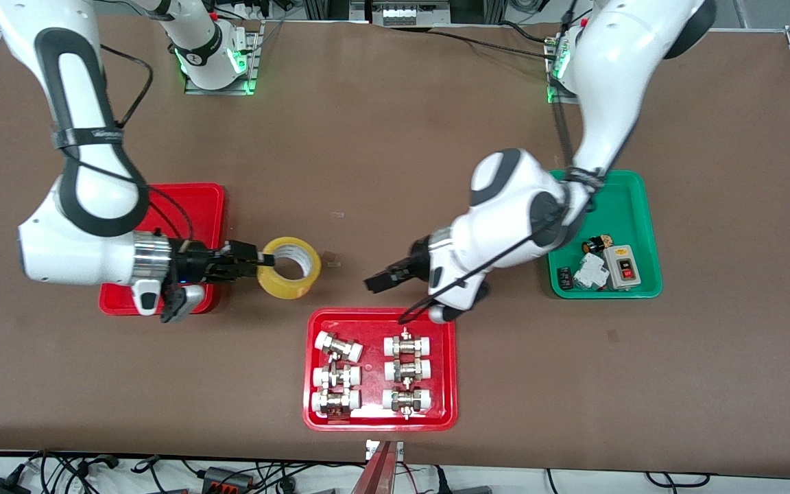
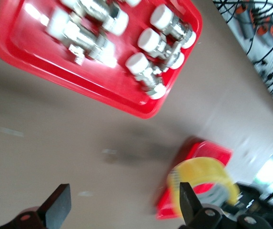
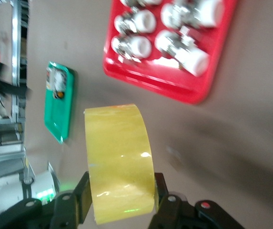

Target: Left arm passes tape to right arm into tray

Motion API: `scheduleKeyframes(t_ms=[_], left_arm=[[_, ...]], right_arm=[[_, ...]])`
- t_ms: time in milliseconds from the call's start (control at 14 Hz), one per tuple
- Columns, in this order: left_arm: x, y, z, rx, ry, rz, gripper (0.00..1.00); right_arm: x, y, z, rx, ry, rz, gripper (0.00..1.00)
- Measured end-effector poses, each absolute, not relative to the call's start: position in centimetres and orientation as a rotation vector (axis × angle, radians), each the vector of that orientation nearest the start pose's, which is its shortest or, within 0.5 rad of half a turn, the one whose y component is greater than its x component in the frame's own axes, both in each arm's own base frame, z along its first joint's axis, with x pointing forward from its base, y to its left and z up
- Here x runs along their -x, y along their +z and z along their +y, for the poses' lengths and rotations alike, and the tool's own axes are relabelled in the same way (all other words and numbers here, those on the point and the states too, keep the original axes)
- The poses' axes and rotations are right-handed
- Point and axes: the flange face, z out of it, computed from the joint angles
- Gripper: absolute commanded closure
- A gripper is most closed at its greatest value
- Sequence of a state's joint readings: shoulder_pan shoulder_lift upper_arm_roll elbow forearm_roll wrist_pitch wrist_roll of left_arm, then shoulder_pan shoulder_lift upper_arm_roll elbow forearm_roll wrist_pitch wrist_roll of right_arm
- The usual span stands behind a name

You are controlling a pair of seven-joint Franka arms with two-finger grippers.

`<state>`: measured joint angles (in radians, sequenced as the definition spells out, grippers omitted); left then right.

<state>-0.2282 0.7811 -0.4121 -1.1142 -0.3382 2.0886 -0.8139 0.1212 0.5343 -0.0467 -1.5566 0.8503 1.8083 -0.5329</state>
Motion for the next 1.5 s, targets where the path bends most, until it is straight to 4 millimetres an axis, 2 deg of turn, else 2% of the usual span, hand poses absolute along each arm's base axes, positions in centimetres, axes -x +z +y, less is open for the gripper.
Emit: scheduleKeyframes(t_ms=[214, 429, 643, 786, 929, 1000, 1143, 1286, 1357, 1500], left_arm=[[-67.6, 43.2, -32.5, -2.565, -0.343, 0.367, 0.00], [-66.8, 45.4, -28.4, -2.738, -0.351, 0.205, 0.00], [-66.0, 47.5, -24.5, -2.880, -0.354, 0.000, 0.00], [-65.7, 48.5, -20.0, -2.988, -0.403, -0.107, 0.00], [-66.1, 49.4, -15.4, -3.093, -0.399, -0.131, 0.00], [-66.3, 49.7, -13.4, -3.124, -0.391, -0.124, 0.00], [-66.9, 49.7, -10.0, -3.134, -0.391, -0.122, 0.00], [-67.1, 49.3, -7.6, -3.125, -0.405, -0.146, 0.00], [-67.1, 48.9, -6.9, -3.122, -0.418, -0.143, 0.00], [-66.9, 48.0, -6.8, -3.125, -0.452, -0.113, 0.00]], right_arm=[[-65.9, 32.9, 2.6, 2.310, 0.173, -0.353, 1.00], [-64.4, 29.9, -4.3, 2.323, 0.250, -0.398, 1.00], [-62.9, 25.2, -8.8, 2.317, 0.305, -0.435, 1.00], [-62.0, 22.5, -11.2, 2.306, 0.328, -0.457, 1.00], [-61.2, 20.5, -12.8, 2.292, 0.342, -0.462, 0.97], [-60.9, 19.6, -13.3, 2.283, 0.347, -0.460, 0.85], [-60.5, 18.2, -13.8, 2.274, 0.359, -0.469, 0.45], [-60.4, 17.9, -13.9, 2.276, 0.371, -0.501, 0.07], [-60.4, 17.9, -13.9, 2.285, 0.378, -0.515, 0.00], [-60.6, 17.8, -14.2, 2.329, 0.400, -0.558, 0.00]])
